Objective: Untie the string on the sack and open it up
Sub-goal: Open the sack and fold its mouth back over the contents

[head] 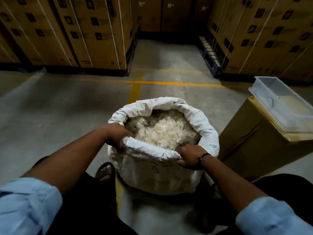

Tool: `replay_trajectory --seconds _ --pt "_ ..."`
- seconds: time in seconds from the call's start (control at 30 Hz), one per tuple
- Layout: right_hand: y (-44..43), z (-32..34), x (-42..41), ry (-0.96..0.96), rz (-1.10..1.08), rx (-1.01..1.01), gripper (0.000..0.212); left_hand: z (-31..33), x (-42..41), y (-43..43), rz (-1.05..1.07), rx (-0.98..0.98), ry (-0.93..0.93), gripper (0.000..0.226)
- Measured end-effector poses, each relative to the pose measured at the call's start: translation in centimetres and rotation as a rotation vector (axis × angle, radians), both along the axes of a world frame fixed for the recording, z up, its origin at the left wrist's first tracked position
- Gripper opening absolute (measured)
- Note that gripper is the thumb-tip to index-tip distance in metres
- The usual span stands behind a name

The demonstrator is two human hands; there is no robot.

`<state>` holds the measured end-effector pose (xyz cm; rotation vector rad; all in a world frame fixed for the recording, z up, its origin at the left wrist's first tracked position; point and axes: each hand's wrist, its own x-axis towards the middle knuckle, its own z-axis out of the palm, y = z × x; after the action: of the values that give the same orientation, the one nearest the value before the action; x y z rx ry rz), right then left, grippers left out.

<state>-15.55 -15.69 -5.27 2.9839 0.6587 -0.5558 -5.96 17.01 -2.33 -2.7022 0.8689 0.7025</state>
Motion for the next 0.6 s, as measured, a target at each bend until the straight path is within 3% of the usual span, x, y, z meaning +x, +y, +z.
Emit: replay_trajectory --seconds 0.1,0.27,0.37,0.47,0.53,0.6 --pt "-0.7 -0.2 0.2 0.154 -0.038 0.068 0.043 0.0 0.6 1.3 0.239 -0.116 0.056 0.057" --pt "-0.6 -0.5 0.0 0.288 0.023 0.071 0.049 0.0 0.6 0.6 0.217 -0.077 0.255 0.059" --pt "-1.0 0.2 1.7 0.373 -0.031 0.209 0.069 1.0 1.5 0.6 0.329 -0.343 0.307 0.07" --pt "-3.0 -1.3 4.5 0.075 -0.294 0.484 0.076 0.4 3.0 0.0 0.393 -0.495 -0.055 0.075" --pt "-4.5 -2.5 6.4 -0.229 -0.426 0.355 0.081 -0.9 4.2 -0.7 0.43 -0.438 -0.341 0.07" --pt "-5.7 -3.9 8.0 -0.362 -0.515 0.21 0.077 -2.5 5.1 -1.5 0.495 -0.445 -0.471 0.076"
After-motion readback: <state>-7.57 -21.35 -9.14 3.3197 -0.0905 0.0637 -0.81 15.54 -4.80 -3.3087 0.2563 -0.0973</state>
